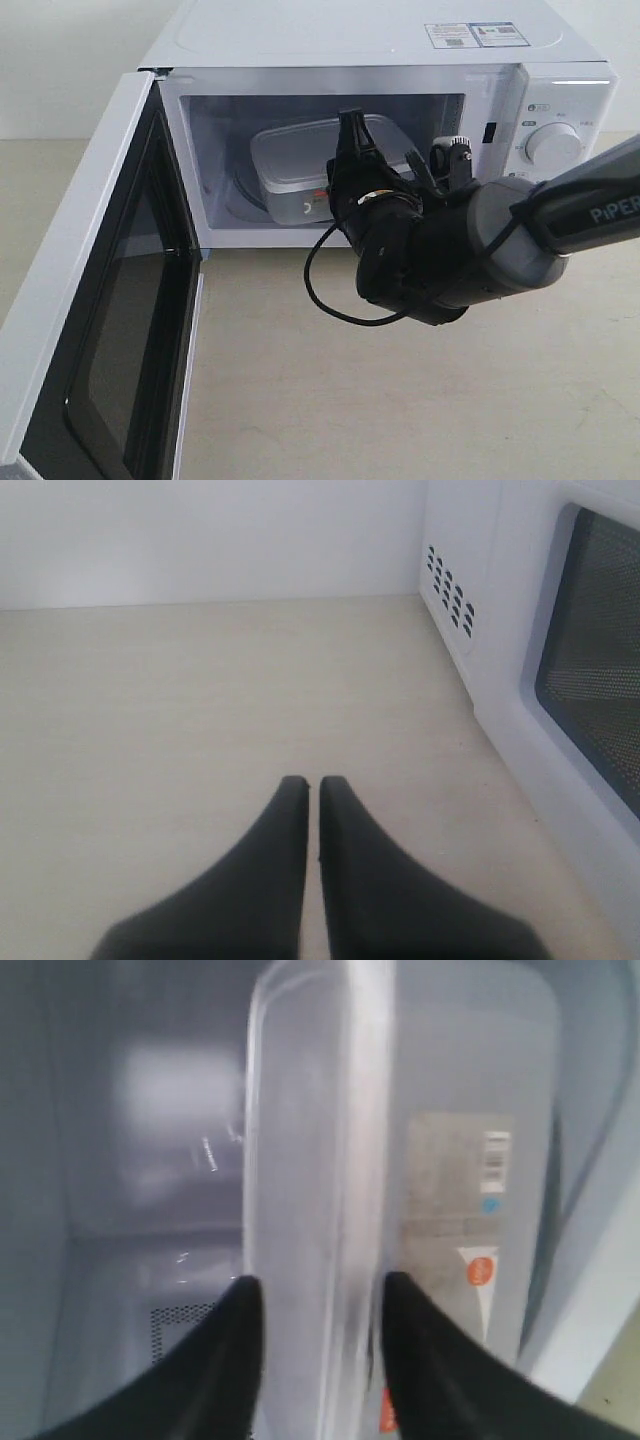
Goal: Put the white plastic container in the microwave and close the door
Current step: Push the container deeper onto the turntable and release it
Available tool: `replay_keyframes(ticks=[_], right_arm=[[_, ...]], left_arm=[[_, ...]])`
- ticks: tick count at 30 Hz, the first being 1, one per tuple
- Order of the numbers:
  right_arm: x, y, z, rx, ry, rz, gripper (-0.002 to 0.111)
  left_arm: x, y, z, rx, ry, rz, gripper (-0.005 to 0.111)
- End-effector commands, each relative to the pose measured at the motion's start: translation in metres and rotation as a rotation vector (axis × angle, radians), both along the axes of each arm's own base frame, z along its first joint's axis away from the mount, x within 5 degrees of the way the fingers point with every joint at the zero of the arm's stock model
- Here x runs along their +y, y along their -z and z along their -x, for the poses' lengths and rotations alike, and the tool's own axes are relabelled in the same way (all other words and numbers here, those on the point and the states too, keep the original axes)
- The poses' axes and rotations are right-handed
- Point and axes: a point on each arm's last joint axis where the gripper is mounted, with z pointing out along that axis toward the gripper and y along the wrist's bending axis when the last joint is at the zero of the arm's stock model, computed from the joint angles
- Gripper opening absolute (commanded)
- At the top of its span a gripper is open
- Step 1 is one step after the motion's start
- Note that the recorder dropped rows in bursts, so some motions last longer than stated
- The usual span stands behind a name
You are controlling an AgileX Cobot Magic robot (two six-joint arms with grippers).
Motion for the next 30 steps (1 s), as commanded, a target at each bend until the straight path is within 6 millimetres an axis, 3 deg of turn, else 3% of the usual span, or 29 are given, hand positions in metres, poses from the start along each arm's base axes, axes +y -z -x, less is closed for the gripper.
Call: replay_keyframes(ticks=[1, 11, 17, 21, 24, 27, 30], right_arm=[[-0.001, -0.005, -0.003, -0.044, -0.012, 0.018, 0.047], [0.011, -0.024, 0.005, -0.136, -0.235, 0.117, 0.047], [-0.005, -0.018, 0.027, -0.095, -0.309, 0.234, 0.047], [-0.019, -0.011, 0.049, -0.126, -0.442, 0.443, 0.047], [-0.025, -0.003, 0.065, -0.167, -0.589, 0.639, 0.032], [-0.028, 0.008, 0.068, -0.243, -0.701, 0.935, -0.001], [-0.027, 0.013, 0.062, -0.335, -0.692, 1.088, 0.0]], left_arm=[[0.0, 0.001, 0.0, -0.003, 0.007, -0.008, 0.004], [0.0, 0.001, 0.0, -0.003, 0.007, -0.008, 0.004], [0.0, 0.001, 0.0, -0.003, 0.007, -0.008, 0.004], [0.0, 0.001, 0.0, -0.003, 0.007, -0.008, 0.004], [0.0, 0.001, 0.0, -0.003, 0.007, -0.008, 0.004], [0.0, 0.001, 0.0, -0.003, 0.007, -0.008, 0.004], [0.0, 0.001, 0.0, -0.003, 0.007, -0.008, 0.004]])
